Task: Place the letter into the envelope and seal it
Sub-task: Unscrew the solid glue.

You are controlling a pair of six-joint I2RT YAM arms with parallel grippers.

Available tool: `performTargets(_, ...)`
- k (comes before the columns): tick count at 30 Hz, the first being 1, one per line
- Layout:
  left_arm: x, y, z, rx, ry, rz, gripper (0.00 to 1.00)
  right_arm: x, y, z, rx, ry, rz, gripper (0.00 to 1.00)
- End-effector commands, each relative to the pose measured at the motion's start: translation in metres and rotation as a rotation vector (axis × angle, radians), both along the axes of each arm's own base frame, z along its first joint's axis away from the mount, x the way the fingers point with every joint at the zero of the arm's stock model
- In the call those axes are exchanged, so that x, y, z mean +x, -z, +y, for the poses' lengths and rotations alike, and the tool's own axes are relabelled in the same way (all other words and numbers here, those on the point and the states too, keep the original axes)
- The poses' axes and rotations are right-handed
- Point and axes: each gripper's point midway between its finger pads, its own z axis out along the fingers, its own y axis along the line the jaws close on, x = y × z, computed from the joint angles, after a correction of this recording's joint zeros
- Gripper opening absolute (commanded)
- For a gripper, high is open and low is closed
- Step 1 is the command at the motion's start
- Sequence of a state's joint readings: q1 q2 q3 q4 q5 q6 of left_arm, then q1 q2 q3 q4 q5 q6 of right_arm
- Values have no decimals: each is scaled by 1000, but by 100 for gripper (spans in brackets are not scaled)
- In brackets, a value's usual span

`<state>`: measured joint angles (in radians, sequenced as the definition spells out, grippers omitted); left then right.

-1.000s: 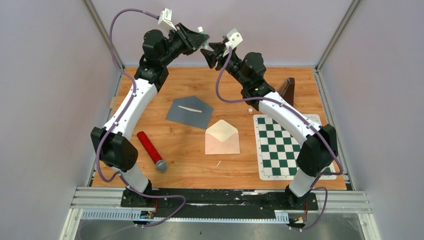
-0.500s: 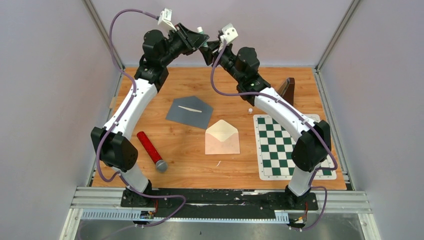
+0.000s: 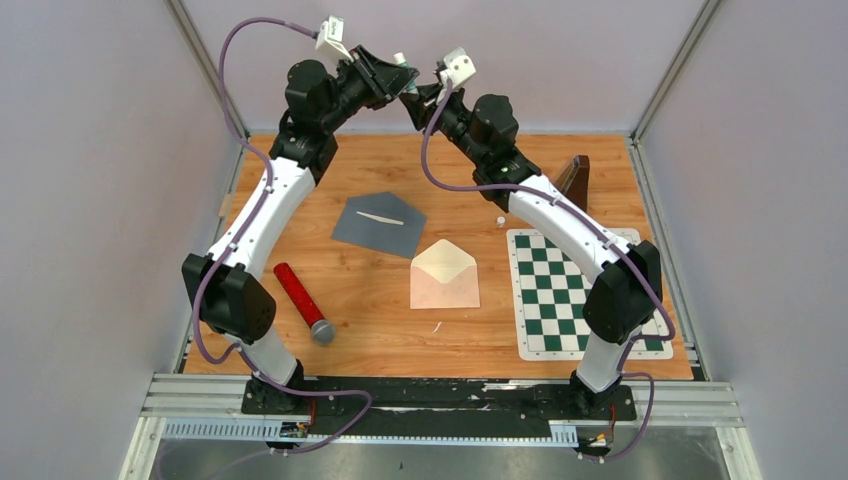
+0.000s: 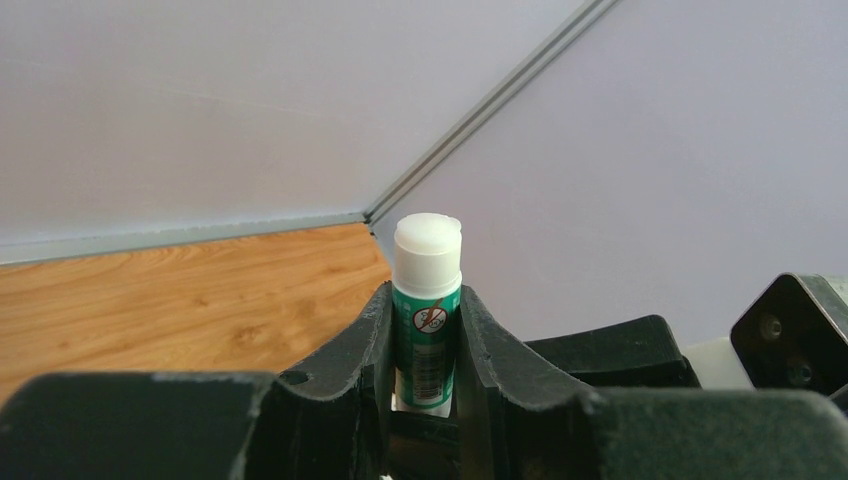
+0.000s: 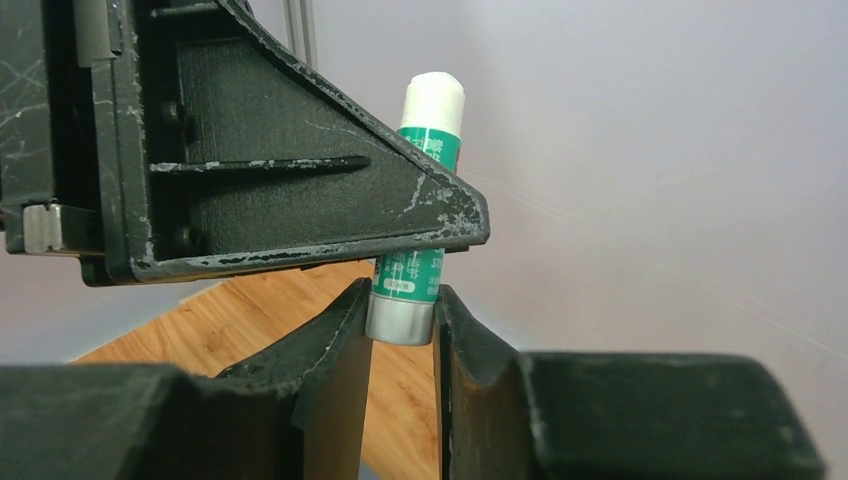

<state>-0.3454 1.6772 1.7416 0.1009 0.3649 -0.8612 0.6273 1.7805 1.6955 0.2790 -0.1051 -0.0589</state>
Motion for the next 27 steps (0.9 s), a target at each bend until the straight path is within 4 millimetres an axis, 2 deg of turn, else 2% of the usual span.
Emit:
performTargets(1,-14,-25,3,-11,7,-81,0,-2,-15,-8,24,24,-11,19)
performTargets(5,-14,-26,3,-8,7,-90,0,-5,-15,-8,19,14,-4,30)
performTargets(14,-13,-25,2,-1,10,-97,0,-8,-16,-8,15,8,-3,28)
performTargets(16,-14,-25,2,1,9,-99,0,-8,-16,-8,15,9,0,20)
performTargets(18,-14,-25,2,7,9,-107,0,-8,-15,-8,12,6,6,3)
performTargets(20,-17,-28,1,14,22,-136,0,-11,-13,-6,14,-15,26,0)
performTargets(22,-22,-33,-2,27,50,-193,0,-21,-11,0,37,-111,68,0)
performTargets(25,-36,-42,-13,72,145,-343,0,-58,-11,8,57,-458,130,0)
performTargets(27,-48,-43,-22,105,247,-446,0,-85,-10,5,58,-706,161,0)
